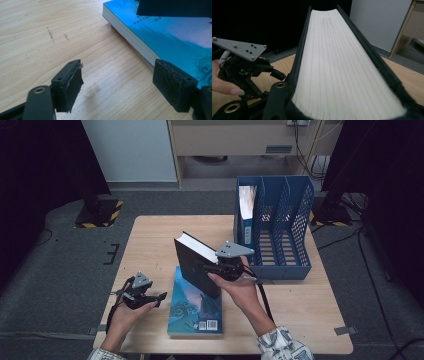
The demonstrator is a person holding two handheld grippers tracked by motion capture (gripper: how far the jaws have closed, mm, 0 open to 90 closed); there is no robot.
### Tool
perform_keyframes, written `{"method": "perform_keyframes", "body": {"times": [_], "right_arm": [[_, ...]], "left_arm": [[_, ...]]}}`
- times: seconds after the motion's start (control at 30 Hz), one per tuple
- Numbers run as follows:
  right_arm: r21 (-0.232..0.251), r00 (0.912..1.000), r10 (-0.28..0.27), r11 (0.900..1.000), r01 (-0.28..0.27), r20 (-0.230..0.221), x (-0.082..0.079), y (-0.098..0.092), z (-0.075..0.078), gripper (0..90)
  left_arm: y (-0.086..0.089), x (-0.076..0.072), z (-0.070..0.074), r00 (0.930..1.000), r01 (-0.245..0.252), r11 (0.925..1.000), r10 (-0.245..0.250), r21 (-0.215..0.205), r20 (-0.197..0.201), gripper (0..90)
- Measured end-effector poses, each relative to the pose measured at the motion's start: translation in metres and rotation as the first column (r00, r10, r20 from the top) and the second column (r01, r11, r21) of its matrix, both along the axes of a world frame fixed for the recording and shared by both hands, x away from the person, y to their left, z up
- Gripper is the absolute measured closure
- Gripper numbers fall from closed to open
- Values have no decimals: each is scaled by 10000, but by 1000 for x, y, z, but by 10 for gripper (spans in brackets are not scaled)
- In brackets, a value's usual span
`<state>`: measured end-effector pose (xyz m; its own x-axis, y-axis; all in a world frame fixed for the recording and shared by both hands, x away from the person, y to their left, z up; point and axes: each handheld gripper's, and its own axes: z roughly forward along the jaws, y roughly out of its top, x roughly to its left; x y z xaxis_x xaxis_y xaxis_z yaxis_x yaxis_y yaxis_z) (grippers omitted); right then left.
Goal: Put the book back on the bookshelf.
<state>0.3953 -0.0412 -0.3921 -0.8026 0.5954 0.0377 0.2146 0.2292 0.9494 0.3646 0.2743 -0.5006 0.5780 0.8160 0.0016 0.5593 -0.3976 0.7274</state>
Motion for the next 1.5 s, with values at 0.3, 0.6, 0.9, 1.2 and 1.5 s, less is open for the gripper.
{"method": "perform_keyframes", "body": {"times": [0.3, 0.6, 0.9, 1.2, 1.5], "right_arm": [[240, 9998, -205, 9995, 205, -3, -3, 7, -2, 460], [597, 9982, -520, 9968, 537, -303, 1, 6, 0, 509], [667, 9941, -736, 9946, 790, -795, 14, 8, 11, 523], [355, 9928, -840, 9956, 873, -855, 9, 4, 22, 526], [295, 9915, -907, 9952, 938, -934, 0, -12, 31, 527]], "left_arm": [[1, 1, 0, 9999, -112, 9999, 112, -22, -42, 203], [2, 1, -1, 9999, -137, 9999, 136, -45, -98, 203], [9, 3, -4, 9993, -346, 9994, 345, -31, -164, 196], [15, 6, -8, 9979, -598, 9980, 603, 184, -254, 129], [20, 8, -11, 9959, -782, 9967, 791, 209, -446, 78]]}}
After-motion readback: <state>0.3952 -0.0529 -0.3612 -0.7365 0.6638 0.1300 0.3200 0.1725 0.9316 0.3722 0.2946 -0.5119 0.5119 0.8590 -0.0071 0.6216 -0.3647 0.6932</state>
